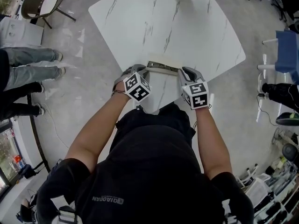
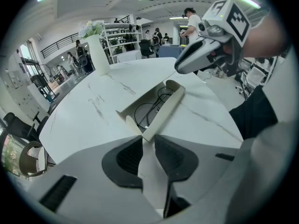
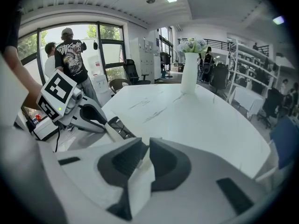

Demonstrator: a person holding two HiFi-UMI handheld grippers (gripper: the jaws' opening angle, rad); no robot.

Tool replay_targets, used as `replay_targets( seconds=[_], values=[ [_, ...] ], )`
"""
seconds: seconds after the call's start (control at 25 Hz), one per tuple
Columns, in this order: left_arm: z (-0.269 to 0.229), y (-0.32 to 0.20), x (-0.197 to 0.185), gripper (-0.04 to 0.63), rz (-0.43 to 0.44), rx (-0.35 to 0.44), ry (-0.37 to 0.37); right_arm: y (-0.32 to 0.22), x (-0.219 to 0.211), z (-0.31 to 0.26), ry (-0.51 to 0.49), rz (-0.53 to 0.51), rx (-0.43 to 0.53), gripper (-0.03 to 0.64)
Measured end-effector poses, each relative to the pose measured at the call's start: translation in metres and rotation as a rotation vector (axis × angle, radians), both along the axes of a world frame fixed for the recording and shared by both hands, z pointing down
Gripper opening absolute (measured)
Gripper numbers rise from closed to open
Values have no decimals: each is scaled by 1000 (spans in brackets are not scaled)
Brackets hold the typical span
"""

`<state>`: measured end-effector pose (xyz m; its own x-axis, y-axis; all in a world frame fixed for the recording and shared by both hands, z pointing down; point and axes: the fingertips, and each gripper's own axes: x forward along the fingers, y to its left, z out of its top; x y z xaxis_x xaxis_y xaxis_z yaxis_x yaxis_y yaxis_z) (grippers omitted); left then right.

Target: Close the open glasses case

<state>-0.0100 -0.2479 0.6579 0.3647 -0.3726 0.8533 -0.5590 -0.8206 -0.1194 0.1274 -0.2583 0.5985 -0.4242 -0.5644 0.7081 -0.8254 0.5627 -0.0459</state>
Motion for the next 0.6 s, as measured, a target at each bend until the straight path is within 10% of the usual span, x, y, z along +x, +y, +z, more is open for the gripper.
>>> replay_targets(
  seconds=[0.6],
  values=[
    [0,1,0,84,-16,4,8,21,0,18,33,-30,-28,43]
  ],
)
